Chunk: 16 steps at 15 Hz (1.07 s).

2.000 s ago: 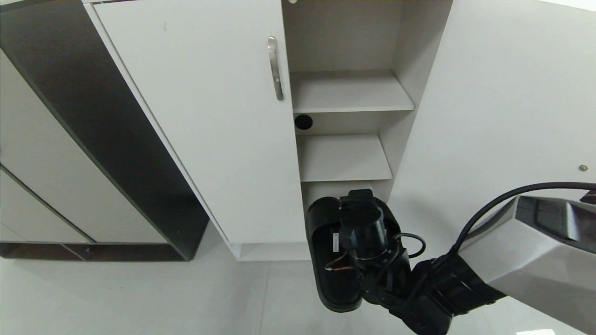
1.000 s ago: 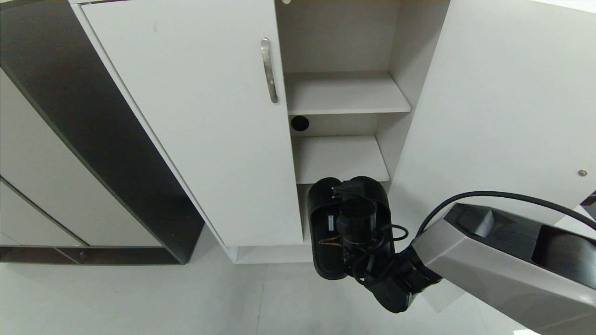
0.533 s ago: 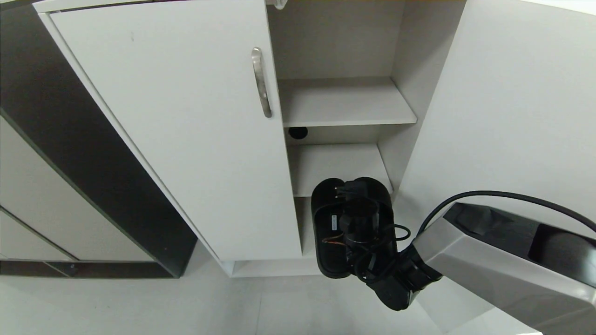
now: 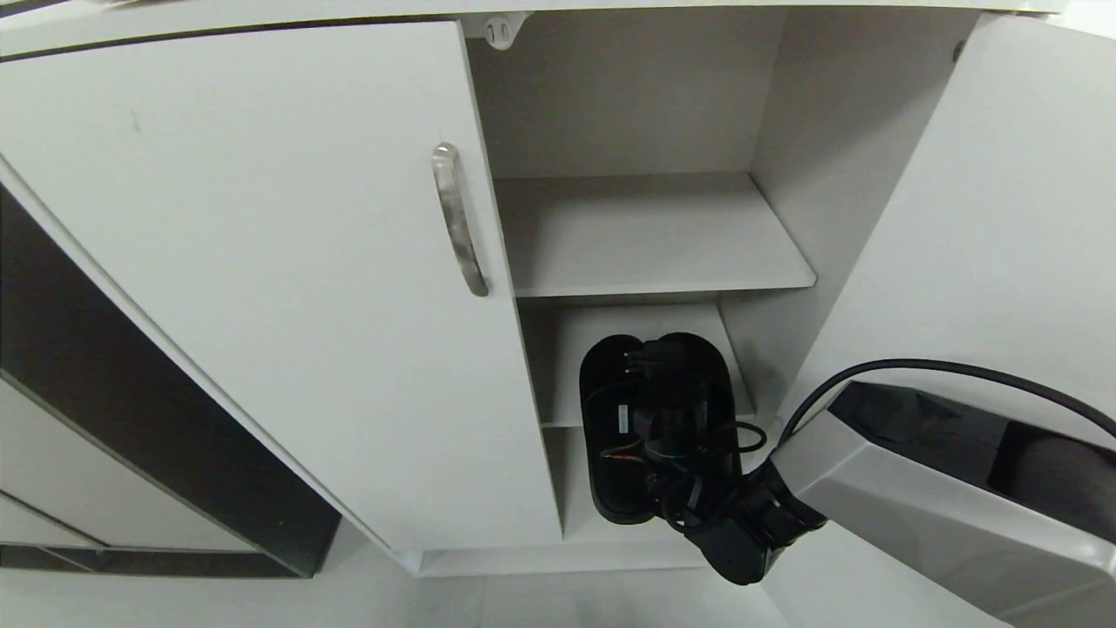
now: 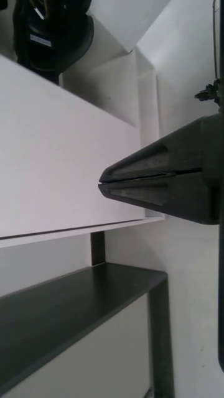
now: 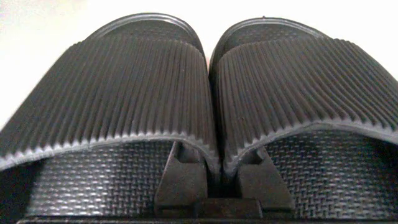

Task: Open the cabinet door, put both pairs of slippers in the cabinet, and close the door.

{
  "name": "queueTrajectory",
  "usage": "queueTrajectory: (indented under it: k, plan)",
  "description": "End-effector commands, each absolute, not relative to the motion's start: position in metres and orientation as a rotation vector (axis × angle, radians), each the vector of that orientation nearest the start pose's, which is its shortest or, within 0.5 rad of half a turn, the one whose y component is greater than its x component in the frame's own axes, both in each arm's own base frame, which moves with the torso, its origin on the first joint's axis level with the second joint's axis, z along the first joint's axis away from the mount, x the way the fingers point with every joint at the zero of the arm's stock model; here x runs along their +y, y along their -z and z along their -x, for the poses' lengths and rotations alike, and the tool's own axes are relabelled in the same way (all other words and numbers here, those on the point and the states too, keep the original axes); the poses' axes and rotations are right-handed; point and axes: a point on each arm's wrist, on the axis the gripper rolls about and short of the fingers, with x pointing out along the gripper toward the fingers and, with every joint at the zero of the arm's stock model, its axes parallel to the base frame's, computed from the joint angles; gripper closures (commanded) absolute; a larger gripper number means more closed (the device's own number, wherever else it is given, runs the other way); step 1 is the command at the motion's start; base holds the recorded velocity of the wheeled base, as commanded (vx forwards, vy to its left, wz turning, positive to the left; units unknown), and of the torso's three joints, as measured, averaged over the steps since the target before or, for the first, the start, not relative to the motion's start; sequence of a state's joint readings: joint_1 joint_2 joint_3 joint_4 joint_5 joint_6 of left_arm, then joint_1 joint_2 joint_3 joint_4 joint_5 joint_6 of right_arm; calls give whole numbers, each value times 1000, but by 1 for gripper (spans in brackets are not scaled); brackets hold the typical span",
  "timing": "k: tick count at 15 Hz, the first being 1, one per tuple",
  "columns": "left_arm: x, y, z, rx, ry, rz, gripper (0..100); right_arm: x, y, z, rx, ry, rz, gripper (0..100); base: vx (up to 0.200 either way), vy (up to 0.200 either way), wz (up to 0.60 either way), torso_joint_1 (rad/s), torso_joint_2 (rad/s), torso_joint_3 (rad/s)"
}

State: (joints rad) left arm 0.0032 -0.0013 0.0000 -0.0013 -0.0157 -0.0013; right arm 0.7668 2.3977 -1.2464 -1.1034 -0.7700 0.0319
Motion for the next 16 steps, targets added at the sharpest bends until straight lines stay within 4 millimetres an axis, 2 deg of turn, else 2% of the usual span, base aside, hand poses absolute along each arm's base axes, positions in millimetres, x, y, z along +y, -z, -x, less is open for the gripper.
queueTrajectory:
  k: [1,6,13,16]
  plan:
    - [0,-76,23,-2,12,3,100,306,-72,-339,30,0,-3,100,0,0,0,0,0,0]
    - [0,-76,23,-2,12,3,100,307,-74,-345,18,-9,-20,100,0,0,0,0,0,0]
    - [0,-76,23,-2,8,3,100,306,-77,-397,13,8,-21,100,0,0,0,0,0,0]
    - [0,-76,23,-2,3,5,100,312,-81,-408,11,-3,-24,100,0,0,0,0,0,0]
